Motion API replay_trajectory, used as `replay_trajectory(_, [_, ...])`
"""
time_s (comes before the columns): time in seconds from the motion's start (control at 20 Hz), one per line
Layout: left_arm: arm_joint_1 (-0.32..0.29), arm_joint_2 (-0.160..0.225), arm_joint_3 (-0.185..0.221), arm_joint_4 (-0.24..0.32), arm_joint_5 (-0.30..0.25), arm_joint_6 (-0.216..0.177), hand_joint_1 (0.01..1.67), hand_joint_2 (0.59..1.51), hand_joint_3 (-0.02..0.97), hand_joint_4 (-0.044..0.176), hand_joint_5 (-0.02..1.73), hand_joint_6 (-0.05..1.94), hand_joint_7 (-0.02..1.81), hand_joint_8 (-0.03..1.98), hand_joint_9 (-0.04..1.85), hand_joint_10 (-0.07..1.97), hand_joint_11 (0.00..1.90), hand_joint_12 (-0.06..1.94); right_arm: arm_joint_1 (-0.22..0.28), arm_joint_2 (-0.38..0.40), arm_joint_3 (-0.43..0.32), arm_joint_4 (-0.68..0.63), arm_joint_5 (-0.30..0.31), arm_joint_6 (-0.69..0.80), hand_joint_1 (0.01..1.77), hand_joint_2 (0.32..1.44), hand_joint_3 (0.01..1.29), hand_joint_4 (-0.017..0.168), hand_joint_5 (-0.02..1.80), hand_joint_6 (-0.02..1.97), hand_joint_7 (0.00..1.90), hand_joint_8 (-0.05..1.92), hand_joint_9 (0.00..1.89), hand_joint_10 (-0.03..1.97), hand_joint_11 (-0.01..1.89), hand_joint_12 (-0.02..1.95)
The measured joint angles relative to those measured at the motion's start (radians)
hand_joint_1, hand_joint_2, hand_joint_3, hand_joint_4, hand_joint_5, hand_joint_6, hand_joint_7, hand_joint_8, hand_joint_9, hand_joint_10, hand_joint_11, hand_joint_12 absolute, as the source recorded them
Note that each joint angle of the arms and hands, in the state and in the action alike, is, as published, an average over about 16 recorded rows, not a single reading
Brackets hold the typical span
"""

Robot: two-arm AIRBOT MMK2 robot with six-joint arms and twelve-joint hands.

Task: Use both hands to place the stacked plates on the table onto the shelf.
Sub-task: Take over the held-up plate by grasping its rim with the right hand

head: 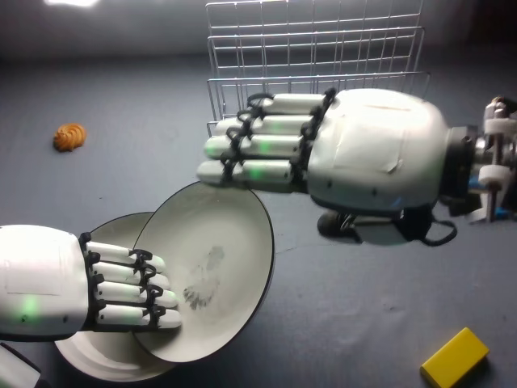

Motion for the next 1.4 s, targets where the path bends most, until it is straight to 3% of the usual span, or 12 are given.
replay_trajectory(0.5, [-0.001, 0.0, -0.01, -0.014, 0.012, 0.0, 0.02, 1.102, 0.011, -0.008, 0.06, -0.02, 0.06, -0.01, 0.08, 0.01, 0.02, 0.14, -0.002, -0.091, 0.019, 0.049, -0.01, -0.101, 1.32, 0.99, 0.02, 0.004, 0.21, 0.02, 0.17, 0.01, 0.17, 0.01, 0.01, 0.8])
replay_trajectory(1.0, [0.001, 0.0, -0.004, -0.026, 0.01, 0.001, 0.02, 1.095, 0.011, -0.006, 0.08, -0.02, 0.06, -0.01, 0.09, 0.01, 0.02, 0.14, -0.008, -0.213, 0.079, 0.133, -0.058, -0.208, 1.19, 1.02, 0.02, 0.004, 0.34, 0.04, 0.33, 0.01, 0.34, 0.01, 0.06, 0.93])
replay_trajectory(1.4, [0.003, 0.003, 0.006, -0.046, 0.007, 0.002, 0.03, 1.092, 0.011, -0.005, 0.1, -0.01, 0.08, -0.01, 0.08, 0.01, 0.02, 0.13, -0.009, -0.268, 0.113, 0.144, -0.051, -0.242, 1.1, 1.01, 0.01, 0.004, 0.61, 0.51, 0.69, 0.21, 0.75, 0.01, 0.41, 1.01])
